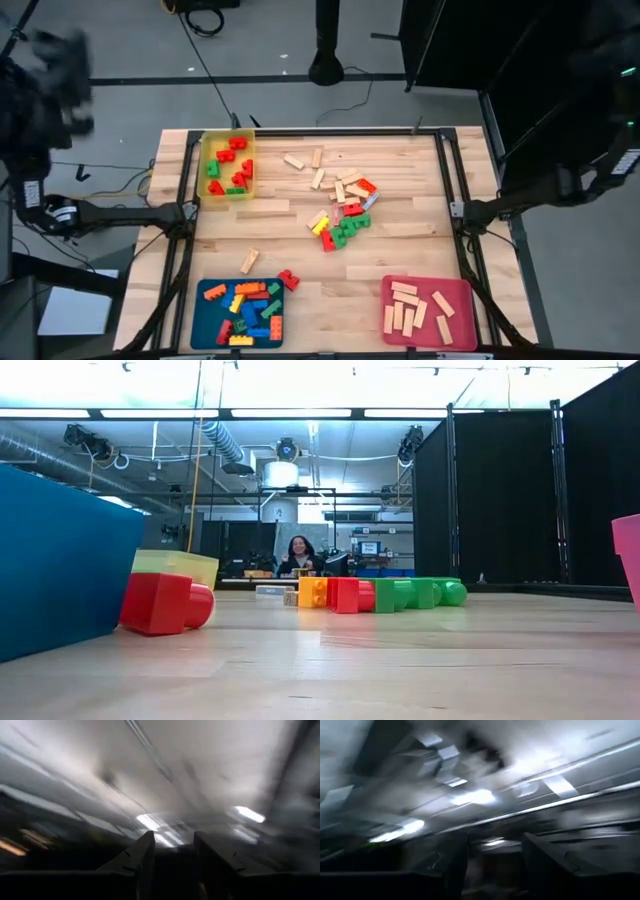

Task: Sort blocks by size
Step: Put the wooden block into the red bin

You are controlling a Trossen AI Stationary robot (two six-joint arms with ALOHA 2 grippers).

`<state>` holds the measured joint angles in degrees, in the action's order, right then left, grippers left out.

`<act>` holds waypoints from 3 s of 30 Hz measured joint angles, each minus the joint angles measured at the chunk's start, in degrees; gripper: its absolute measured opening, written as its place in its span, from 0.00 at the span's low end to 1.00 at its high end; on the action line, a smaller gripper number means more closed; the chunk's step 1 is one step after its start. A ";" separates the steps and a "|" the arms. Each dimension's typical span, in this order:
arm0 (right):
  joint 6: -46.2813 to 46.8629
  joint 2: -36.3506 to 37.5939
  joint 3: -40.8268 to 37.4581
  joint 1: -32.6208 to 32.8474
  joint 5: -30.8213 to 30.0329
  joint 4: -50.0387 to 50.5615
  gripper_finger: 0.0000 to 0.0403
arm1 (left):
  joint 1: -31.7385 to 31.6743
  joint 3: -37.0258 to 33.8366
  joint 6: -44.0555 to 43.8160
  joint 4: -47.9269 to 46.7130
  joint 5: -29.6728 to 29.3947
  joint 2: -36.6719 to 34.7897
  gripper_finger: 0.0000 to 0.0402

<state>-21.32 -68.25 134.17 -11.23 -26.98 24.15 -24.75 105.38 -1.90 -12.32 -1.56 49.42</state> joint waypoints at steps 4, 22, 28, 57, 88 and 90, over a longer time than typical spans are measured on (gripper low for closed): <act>7.23 -4.44 -1.33 0.84 7.98 12.96 0.48 | -0.02 1.81 14.86 12.01 -10.53 1.82 0.36; 9.99 -26.52 -32.88 -1.23 18.86 41.47 0.47 | 2.03 -20.98 -2.99 -13.98 1.16 13.56 0.36; 10.93 -26.42 -53.10 -11.03 32.33 21.21 0.47 | 0.96 -29.10 -7.54 5.12 0.77 14.75 0.36; 14.47 -36.33 -75.01 -6.67 26.65 -1.48 0.47 | -1.77 -29.86 -9.28 6.47 0.13 15.23 0.36; 45.25 -6.77 -66.80 20.07 28.71 26.75 0.29 | -1.70 -29.84 -14.65 6.85 23.13 8.24 0.36; 52.54 -6.66 -66.78 27.41 26.73 26.86 0.29 | -1.70 -29.82 -14.83 6.64 23.76 6.87 0.36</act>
<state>31.21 -74.91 67.40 16.18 -0.25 51.01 -26.46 75.56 -16.73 -5.68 22.20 56.29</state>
